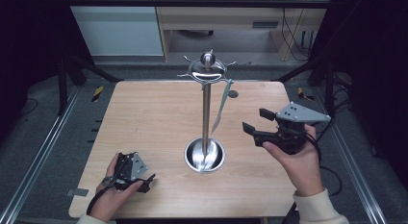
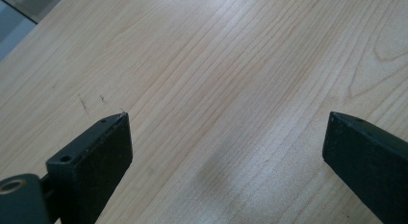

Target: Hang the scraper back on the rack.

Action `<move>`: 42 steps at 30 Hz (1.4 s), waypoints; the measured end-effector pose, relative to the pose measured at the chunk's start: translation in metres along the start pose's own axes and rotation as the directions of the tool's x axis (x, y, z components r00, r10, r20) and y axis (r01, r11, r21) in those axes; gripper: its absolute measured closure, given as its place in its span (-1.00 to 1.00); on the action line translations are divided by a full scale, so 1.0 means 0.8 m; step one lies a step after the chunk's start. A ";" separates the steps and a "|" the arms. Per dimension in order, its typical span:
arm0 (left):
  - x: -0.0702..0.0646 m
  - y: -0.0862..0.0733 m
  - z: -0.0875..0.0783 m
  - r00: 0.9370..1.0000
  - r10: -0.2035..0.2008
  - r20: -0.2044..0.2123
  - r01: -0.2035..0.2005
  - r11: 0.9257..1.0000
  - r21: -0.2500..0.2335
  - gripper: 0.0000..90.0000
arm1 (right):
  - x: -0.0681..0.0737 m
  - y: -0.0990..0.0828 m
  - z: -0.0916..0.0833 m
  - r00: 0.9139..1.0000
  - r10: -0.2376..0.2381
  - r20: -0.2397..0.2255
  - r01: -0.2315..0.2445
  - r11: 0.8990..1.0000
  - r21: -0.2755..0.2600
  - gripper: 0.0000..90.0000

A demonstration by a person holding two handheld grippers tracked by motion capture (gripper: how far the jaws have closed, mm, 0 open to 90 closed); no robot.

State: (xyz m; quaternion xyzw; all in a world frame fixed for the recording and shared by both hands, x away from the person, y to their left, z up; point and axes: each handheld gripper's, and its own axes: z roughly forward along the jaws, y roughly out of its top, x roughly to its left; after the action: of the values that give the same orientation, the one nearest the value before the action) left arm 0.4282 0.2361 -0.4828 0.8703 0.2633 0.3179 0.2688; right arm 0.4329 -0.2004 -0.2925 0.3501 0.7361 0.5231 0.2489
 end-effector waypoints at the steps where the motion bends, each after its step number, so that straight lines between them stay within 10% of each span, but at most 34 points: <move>1: 0.000 0.000 0.000 1.000 0.000 0.001 0.000 1.000 0.000 -0.93 | -0.001 -0.006 0.001 1.000 0.004 0.004 -0.004 1.000 0.009 -0.38; 18: 0.000 0.001 0.000 1.000 -0.002 0.002 0.002 1.000 0.000 -0.93 | -0.003 -0.095 0.025 0.993 0.037 0.114 -0.054 0.987 0.151 -0.72; 42: 0.005 0.000 0.000 1.000 -0.013 -0.007 0.013 1.000 -0.006 -0.93 | -0.015 -0.154 0.076 0.995 0.073 0.071 -0.088 0.968 0.236 -0.72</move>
State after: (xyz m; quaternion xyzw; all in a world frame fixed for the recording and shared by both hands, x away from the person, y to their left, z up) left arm 0.4309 0.2388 -0.4811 0.8666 0.2689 0.3202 0.2724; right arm 0.4538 -0.1992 -0.4290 0.4231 0.7707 0.4295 0.2061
